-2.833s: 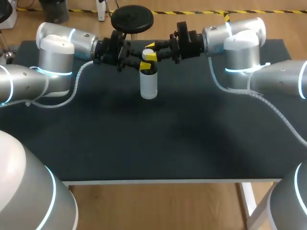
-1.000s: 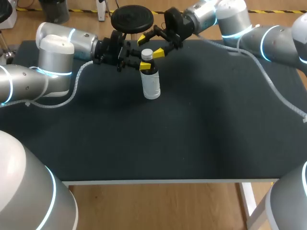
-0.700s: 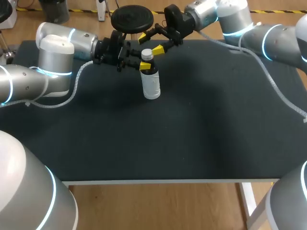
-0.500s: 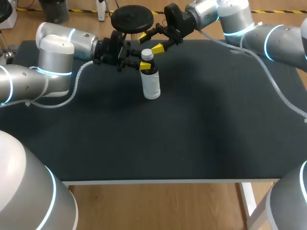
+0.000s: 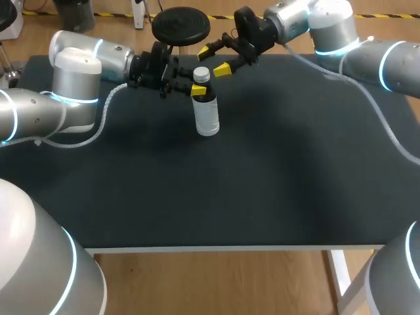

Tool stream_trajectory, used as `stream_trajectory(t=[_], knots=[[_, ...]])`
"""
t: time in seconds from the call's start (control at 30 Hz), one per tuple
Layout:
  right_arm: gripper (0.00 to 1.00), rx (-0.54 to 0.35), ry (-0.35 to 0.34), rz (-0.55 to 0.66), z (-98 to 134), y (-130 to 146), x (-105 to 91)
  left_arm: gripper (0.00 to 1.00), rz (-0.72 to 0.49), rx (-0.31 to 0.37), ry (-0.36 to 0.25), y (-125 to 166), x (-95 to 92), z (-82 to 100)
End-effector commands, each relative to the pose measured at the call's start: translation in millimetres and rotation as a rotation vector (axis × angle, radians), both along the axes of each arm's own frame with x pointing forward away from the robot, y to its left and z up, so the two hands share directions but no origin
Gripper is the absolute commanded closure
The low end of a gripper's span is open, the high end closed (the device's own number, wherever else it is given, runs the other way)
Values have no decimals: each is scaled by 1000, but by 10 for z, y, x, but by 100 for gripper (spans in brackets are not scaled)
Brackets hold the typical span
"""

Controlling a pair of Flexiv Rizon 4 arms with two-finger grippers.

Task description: Unscrew the bottle cap

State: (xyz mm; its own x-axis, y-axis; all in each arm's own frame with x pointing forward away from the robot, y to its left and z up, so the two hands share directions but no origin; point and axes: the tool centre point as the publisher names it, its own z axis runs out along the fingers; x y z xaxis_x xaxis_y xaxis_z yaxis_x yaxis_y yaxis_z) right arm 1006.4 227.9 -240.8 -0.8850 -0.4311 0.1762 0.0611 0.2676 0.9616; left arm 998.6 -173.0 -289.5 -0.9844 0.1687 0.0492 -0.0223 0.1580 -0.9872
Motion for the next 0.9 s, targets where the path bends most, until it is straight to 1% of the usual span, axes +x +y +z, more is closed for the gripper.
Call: stream_trajectory(t=[0.03, 0.23, 0.37, 0.43, 0.67, 0.9], knots=[[0, -55, -175, -660, 29, 6, -51, 100, -1, -1, 0, 1, 1, -15], [0, -72, -147, -699, 6, 59, 27, 100, -1, -1, 0, 1, 1, -15], [0, -103, -152, -740, -3, 70, 36, 100, -1, -1, 0, 1, 1, -15], [0, -102, -149, -746, -11, 75, 34, 100, -1, -1, 0, 1, 1, -15], [0, -83, -137, -737, -26, 103, 17, 100, -1, -1, 0, 1, 1, -15], [0, -88, -119, -731, -47, 137, -5, 100, -1, -1, 0, 1, 1, -15]])
